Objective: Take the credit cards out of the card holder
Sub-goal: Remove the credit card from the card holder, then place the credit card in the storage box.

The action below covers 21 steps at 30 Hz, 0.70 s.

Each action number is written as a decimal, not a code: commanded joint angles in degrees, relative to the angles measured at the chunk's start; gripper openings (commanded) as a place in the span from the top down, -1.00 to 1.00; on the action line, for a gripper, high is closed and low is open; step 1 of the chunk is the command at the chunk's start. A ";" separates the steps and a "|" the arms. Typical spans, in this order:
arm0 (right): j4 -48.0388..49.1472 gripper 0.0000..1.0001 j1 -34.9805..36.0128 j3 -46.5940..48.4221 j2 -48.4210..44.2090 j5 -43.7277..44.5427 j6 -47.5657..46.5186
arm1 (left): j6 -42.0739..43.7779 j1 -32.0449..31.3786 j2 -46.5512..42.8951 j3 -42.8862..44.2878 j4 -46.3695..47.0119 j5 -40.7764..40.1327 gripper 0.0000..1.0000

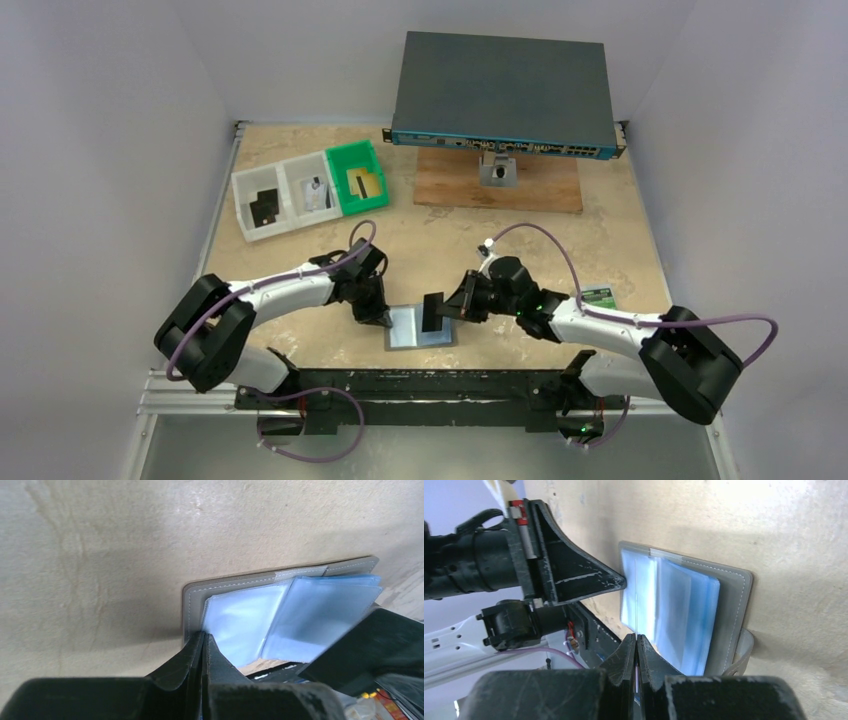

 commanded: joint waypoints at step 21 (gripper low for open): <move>4.31 1.00 -4.73 7.40 0.01 -12.03 1.09 | 9.09 1.26 -17.68 8.52 -5.98 9.85 0.10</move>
